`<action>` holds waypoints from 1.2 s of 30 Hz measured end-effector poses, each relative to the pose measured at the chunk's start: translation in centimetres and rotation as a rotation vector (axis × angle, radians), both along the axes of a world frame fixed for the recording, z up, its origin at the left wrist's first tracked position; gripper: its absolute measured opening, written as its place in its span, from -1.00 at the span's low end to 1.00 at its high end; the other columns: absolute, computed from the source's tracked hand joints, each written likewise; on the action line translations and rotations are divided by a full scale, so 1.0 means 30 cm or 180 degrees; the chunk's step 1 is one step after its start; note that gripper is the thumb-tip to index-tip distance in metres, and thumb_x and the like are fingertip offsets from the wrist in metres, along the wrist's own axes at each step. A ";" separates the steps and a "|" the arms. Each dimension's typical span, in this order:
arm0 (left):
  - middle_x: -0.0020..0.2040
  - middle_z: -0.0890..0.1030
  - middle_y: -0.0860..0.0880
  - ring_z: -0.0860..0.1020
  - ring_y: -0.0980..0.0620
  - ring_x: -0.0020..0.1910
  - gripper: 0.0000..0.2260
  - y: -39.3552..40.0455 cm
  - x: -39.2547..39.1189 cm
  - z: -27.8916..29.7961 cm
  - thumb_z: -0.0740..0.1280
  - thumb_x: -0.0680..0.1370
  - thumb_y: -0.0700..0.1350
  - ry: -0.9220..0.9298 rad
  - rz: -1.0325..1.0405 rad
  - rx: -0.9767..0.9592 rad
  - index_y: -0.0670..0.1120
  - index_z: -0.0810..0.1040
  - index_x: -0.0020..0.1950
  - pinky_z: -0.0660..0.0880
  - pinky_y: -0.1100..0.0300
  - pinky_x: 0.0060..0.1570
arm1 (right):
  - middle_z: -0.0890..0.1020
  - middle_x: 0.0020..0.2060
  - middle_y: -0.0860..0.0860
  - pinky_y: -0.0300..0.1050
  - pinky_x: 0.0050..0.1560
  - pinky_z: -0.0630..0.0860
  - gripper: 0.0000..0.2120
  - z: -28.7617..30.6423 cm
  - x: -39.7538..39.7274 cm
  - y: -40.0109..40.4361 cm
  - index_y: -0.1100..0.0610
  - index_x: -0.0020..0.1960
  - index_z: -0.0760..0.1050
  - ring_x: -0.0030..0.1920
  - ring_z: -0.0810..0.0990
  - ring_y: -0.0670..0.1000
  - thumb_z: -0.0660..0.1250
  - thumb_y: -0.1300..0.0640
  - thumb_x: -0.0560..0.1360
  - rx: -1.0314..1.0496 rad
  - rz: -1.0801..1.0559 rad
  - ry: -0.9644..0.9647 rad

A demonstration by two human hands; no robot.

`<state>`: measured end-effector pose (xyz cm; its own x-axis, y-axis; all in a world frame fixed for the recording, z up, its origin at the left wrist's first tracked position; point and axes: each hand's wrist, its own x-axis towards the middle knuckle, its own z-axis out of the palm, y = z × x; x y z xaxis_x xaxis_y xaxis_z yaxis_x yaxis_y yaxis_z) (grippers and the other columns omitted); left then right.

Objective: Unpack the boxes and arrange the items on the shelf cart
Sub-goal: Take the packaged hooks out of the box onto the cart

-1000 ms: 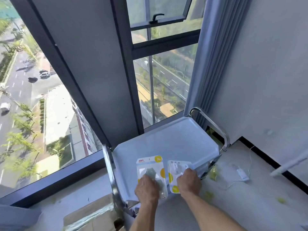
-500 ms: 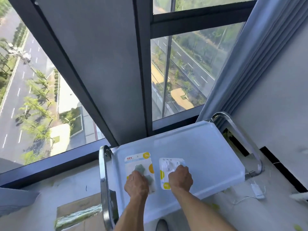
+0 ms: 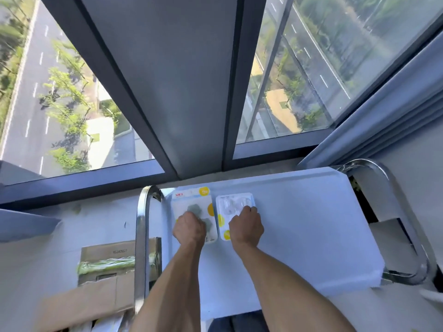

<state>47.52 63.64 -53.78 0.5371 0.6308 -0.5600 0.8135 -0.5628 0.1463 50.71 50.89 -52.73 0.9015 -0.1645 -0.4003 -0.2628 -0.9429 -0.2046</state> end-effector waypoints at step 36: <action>0.01 0.60 -0.16 0.57 -0.23 -0.03 -0.84 0.064 -0.102 0.189 0.18 0.52 -0.22 -0.0855 -0.0300 0.0444 -0.13 0.48 0.05 0.30 0.08 -0.22 | 0.43 0.24 0.16 -0.01 0.11 0.47 -0.67 0.139 -0.100 0.093 0.18 0.32 0.39 0.21 0.50 0.17 0.20 0.19 0.57 0.0345 0.0172 0.0250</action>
